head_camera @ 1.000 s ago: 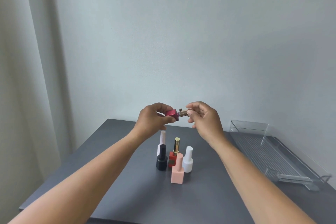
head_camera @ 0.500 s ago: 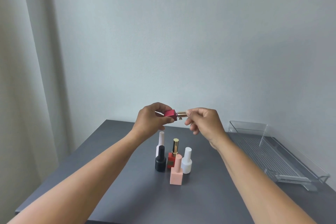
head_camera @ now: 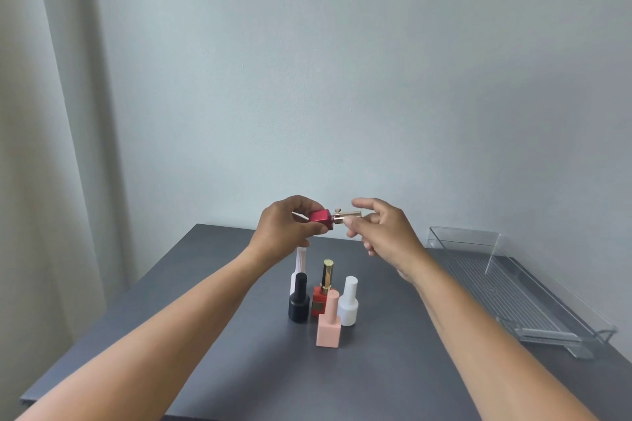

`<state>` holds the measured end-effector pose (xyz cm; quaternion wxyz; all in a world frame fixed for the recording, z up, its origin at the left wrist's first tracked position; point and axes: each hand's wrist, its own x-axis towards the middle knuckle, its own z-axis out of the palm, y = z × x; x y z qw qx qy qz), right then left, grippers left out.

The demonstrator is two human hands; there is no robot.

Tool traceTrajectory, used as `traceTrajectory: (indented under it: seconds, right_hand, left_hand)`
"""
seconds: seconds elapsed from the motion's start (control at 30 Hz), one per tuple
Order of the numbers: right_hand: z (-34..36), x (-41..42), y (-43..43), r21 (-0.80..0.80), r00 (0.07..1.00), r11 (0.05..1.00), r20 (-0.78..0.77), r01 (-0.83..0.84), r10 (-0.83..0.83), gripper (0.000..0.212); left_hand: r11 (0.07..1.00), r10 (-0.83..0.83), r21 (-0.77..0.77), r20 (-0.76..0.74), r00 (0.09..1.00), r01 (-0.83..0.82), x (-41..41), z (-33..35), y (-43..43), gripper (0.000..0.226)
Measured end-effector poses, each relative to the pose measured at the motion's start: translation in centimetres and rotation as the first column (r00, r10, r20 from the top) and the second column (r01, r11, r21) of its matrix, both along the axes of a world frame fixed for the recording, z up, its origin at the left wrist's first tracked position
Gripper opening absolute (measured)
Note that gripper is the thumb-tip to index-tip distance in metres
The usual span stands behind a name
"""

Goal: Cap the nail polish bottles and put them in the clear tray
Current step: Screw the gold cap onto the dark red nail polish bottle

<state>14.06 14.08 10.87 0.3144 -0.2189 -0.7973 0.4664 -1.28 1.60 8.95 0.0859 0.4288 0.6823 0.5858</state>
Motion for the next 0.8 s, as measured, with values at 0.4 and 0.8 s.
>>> traceTrajectory:
  seconds: [0.4,0.8]
  right_hand:
    - [0.4,-0.4,0.3,0.045,0.995,0.996,0.065,0.079,-0.082,0.056]
    - [-0.2,-0.1,0.8,0.133,0.999,0.991,0.000,0.032,-0.032,0.005]
  left_hand:
    - [1.000,-0.009,-0.007,-0.001,1.000,0.009,0.1,-0.3,0.2,0.025]
    - [1.000,0.017,-0.017,0.005,1.000,-0.016,-0.3,-0.5,0.2,0.024]
